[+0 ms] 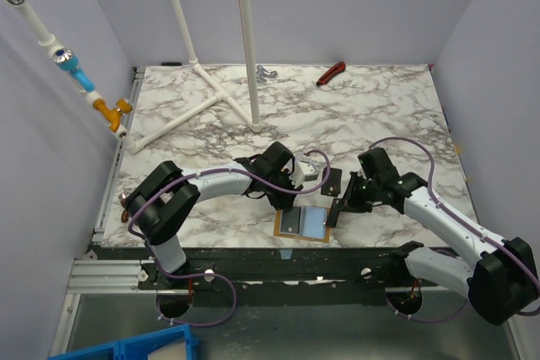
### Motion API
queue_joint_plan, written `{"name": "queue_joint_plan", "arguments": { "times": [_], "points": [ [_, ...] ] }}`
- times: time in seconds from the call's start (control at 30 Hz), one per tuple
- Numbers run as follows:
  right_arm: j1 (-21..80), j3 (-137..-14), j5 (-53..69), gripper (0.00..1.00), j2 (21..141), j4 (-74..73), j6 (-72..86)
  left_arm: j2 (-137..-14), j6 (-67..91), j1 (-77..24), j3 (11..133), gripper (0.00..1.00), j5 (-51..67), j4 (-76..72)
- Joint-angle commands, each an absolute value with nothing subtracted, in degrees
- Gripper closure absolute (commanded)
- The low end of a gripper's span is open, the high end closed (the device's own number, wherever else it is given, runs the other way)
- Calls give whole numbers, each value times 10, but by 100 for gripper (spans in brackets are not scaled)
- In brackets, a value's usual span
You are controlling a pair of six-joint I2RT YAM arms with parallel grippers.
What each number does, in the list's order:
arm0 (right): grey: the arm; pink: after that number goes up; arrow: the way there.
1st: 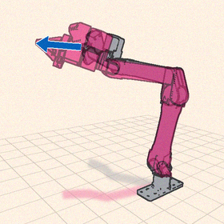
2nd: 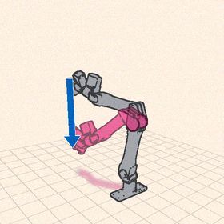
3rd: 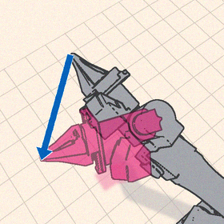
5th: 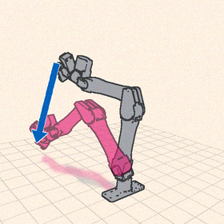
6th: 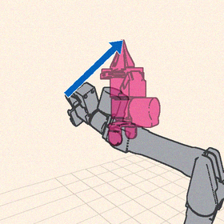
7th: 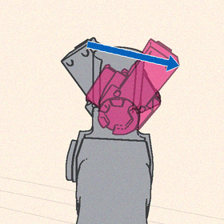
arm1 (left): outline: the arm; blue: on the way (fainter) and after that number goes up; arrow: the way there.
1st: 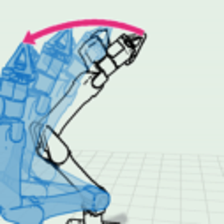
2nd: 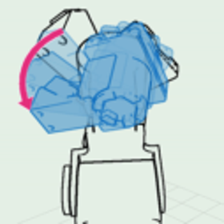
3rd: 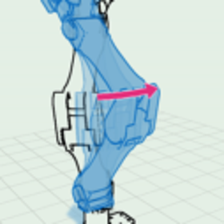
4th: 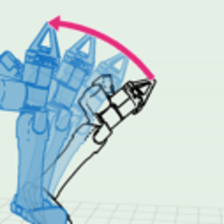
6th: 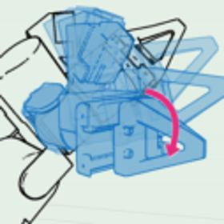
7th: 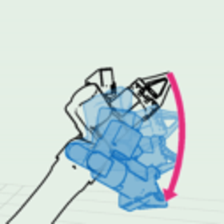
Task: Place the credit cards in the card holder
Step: Turn over the card slot in the card holder.
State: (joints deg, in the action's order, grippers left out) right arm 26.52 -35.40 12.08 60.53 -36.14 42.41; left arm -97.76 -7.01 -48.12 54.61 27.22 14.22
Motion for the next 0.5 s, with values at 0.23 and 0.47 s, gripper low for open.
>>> {"name": "queue_joint_plan", "arguments": {
  "times": [0.23, 0.47],
  "points": [
    [268, -348, 153, 99, 599, -335, 429, -973, -73, -484, 536, 91, 290, 145],
    [268, -321, 193, 99, 598, -292, 450, -972, -76, -483, 538, 92, 289, 148]
  ]
}}
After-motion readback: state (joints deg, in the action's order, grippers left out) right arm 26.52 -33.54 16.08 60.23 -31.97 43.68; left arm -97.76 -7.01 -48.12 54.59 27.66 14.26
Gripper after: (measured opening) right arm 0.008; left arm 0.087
